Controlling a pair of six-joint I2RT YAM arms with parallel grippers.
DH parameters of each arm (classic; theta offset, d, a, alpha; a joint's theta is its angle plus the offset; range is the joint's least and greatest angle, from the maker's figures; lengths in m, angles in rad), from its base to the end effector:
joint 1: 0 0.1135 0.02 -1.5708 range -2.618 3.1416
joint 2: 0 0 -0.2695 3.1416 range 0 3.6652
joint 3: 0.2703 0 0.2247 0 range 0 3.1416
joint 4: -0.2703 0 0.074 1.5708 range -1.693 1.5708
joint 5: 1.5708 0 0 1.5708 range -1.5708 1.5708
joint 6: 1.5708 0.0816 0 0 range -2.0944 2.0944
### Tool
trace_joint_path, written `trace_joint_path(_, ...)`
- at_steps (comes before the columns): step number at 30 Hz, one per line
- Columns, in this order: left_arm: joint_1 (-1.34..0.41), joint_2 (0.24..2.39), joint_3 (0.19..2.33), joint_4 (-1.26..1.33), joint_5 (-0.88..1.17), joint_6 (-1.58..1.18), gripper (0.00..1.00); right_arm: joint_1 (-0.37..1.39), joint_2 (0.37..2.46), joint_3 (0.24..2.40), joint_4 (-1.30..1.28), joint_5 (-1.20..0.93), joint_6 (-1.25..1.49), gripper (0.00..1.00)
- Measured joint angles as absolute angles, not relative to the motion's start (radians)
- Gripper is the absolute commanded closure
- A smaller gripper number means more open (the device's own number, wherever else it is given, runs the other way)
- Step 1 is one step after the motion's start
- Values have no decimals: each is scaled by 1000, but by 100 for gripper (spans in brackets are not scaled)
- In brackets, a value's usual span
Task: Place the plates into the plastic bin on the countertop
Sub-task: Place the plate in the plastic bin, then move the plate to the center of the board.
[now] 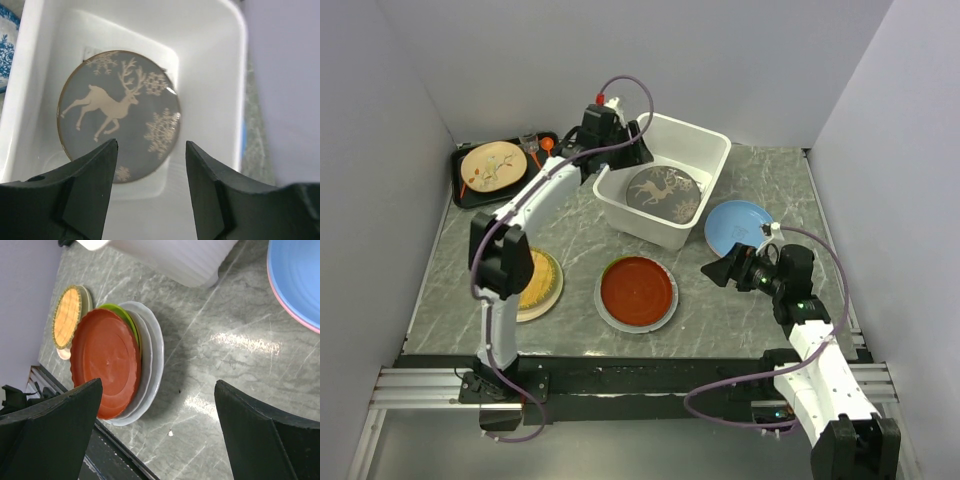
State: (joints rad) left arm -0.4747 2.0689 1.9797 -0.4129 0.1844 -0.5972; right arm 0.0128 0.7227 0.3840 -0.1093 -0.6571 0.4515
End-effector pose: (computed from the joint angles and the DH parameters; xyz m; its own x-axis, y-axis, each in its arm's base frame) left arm 0.4423 -0.2441 0.3165 -0.6870 -0.2685 -0.6752 0.2491 0.7860 -0.5659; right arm 0.1663 0.0520 0.2164 -0.6343 0.3374 -0.6956 -0.3155 0.7084 0.6313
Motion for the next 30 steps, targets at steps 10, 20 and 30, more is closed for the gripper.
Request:
trace_joint_path(10, -475, 1558, 1512, -291, 189, -619, 33, 12, 762, 384, -86, -690, 452, 0)
trace_joint_path(20, -475, 1304, 1320, -376, 95, -617, 33, 12, 768, 370, -70, -701, 455, 0)
trace_joint_path(30, -478, 1054, 953, -382, 27, -670, 33, 28, 626, 372, -99, -658, 449, 0)
